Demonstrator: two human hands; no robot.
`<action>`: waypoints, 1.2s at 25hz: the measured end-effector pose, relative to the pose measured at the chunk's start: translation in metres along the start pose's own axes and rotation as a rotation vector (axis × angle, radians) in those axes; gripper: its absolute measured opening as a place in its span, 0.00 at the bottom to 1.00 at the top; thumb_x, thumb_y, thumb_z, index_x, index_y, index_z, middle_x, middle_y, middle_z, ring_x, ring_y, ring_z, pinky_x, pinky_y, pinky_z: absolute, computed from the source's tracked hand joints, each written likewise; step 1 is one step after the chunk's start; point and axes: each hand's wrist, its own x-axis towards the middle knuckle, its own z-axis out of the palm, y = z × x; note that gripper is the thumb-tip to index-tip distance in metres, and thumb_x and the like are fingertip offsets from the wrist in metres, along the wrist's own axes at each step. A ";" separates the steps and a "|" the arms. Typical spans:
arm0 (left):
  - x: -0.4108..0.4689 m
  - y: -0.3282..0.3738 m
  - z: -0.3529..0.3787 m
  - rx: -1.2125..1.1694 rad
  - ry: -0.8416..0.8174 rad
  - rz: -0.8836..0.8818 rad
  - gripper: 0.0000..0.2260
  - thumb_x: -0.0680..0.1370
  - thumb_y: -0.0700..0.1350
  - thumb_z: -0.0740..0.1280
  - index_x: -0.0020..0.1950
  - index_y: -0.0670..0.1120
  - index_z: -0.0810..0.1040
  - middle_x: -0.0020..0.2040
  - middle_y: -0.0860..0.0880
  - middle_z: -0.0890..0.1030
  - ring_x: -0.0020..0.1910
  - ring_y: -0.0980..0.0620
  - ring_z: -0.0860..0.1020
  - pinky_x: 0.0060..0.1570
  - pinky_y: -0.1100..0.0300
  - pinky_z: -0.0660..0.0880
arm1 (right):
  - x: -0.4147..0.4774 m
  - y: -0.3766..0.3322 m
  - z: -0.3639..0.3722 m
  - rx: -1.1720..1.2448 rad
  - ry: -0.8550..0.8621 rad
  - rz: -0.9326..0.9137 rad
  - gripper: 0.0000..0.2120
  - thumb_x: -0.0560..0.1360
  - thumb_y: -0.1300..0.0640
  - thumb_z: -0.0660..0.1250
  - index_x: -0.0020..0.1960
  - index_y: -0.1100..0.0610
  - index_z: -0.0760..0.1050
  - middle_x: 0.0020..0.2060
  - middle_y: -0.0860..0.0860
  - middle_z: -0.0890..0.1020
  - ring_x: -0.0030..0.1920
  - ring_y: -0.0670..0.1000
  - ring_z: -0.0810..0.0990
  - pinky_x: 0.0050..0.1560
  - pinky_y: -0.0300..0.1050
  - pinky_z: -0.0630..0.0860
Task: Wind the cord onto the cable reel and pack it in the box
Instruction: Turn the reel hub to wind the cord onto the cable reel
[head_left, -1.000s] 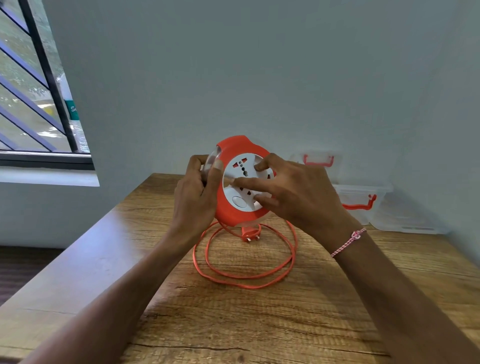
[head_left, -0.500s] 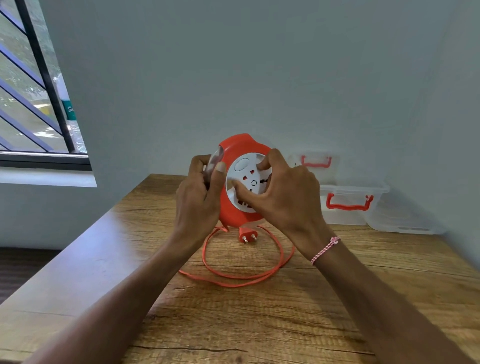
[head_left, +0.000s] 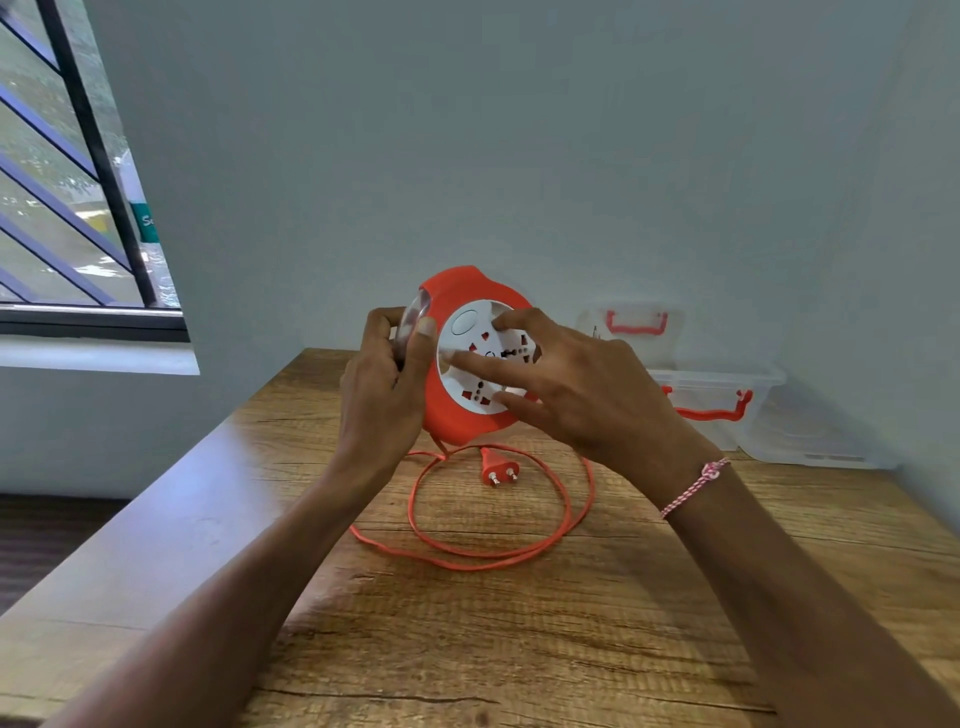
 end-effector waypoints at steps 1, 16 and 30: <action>0.000 -0.001 0.000 0.002 -0.005 0.002 0.15 0.85 0.62 0.60 0.61 0.52 0.72 0.47 0.50 0.86 0.41 0.50 0.88 0.40 0.40 0.87 | 0.000 0.000 0.000 -0.056 -0.008 -0.013 0.31 0.77 0.47 0.73 0.77 0.37 0.66 0.72 0.59 0.74 0.54 0.59 0.84 0.34 0.49 0.82; -0.011 0.011 0.009 0.051 0.012 0.101 0.20 0.81 0.68 0.56 0.56 0.52 0.71 0.39 0.50 0.83 0.35 0.51 0.84 0.34 0.42 0.83 | 0.000 -0.010 0.004 0.174 0.290 0.297 0.31 0.71 0.29 0.69 0.60 0.54 0.81 0.37 0.53 0.86 0.31 0.54 0.83 0.31 0.38 0.72; -0.003 0.005 0.001 0.019 0.034 0.056 0.20 0.80 0.68 0.57 0.58 0.52 0.71 0.43 0.52 0.85 0.39 0.53 0.87 0.36 0.47 0.87 | -0.002 0.006 0.001 0.117 0.065 0.036 0.22 0.81 0.43 0.66 0.73 0.44 0.70 0.68 0.53 0.76 0.42 0.53 0.84 0.30 0.37 0.70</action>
